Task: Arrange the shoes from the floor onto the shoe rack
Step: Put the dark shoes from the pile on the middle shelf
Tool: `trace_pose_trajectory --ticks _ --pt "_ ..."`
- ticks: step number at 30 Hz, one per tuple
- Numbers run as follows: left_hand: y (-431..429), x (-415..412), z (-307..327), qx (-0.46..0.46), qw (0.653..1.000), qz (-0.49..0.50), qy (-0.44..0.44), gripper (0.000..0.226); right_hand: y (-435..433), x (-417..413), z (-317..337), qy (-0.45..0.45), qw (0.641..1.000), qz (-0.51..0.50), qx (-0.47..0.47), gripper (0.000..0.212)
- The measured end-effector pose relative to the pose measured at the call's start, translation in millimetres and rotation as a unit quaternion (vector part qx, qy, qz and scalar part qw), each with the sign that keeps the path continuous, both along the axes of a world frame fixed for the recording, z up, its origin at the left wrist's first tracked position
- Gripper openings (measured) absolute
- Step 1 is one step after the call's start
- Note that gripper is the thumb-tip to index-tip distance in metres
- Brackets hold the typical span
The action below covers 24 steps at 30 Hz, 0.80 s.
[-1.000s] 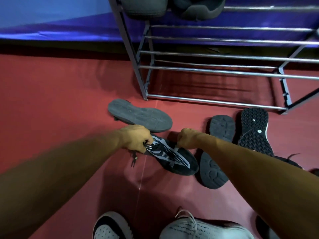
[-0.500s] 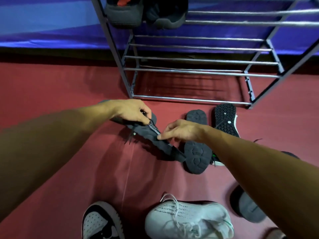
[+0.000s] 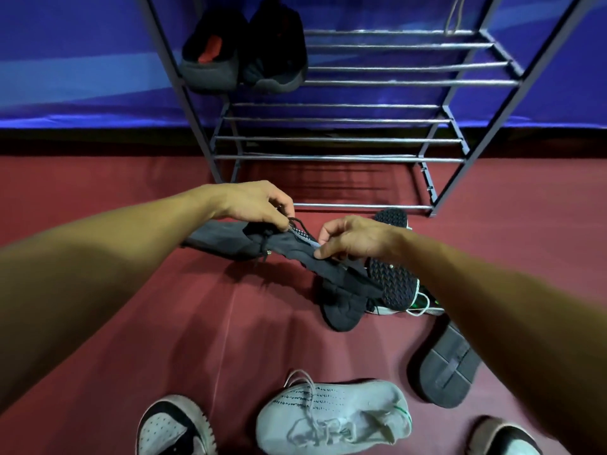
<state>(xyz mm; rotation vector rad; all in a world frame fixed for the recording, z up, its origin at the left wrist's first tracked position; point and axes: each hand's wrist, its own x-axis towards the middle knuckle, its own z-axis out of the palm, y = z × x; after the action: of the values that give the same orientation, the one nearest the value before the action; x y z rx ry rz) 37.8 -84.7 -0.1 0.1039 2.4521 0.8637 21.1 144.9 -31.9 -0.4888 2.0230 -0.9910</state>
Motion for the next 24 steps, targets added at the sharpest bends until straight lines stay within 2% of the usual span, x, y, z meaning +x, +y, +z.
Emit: trace_pose_trajectory --ticks 3,7,10,13,16,20,22,24 --pt "1.8 -5.2 0.7 0.06 0.996 0.048 0.035 0.012 9.0 -9.3 17.3 -0.003 1.0 0.006 -0.016 0.014" --pt "2.6 -10.3 -1.7 0.09 0.972 0.186 0.108 0.027 14.8 -24.1 43.5 -0.003 0.999 -0.013 -0.046 0.022" --pt "3.4 -9.9 -8.3 0.104 0.964 0.244 0.034 0.036 19.4 -35.4 59.6 -0.008 0.997 -0.035 -0.075 0.024" --pt "8.0 -10.9 -7.5 0.183 0.936 0.299 -0.037 0.052 21.9 -41.9 71.1 -0.032 0.995 -0.027 -0.095 0.026" --pt "11.3 -15.1 -0.3 0.26 0.904 0.336 -0.048 0.062 21.2 -45.2 80.9 -0.039 0.993 -0.011 -0.113 0.025" --pt "23.7 -20.9 13.9 0.312 0.891 0.33 -0.026 0.042 12.8 -42.2 89.9 -0.012 0.99 0.005 -0.141 0.024" --pt "34.1 -22.5 18.3 0.344 0.881 0.325 -0.012 0.046 8.1 -41.7 95.3 -0.002 0.987 0.005 -0.158 0.023" --pt "42.1 -21.6 17.4 0.387 0.858 0.339 -0.006 0.059 4.4 -45.9 101.1 0.035 0.982 -0.021 -0.183 0.023"
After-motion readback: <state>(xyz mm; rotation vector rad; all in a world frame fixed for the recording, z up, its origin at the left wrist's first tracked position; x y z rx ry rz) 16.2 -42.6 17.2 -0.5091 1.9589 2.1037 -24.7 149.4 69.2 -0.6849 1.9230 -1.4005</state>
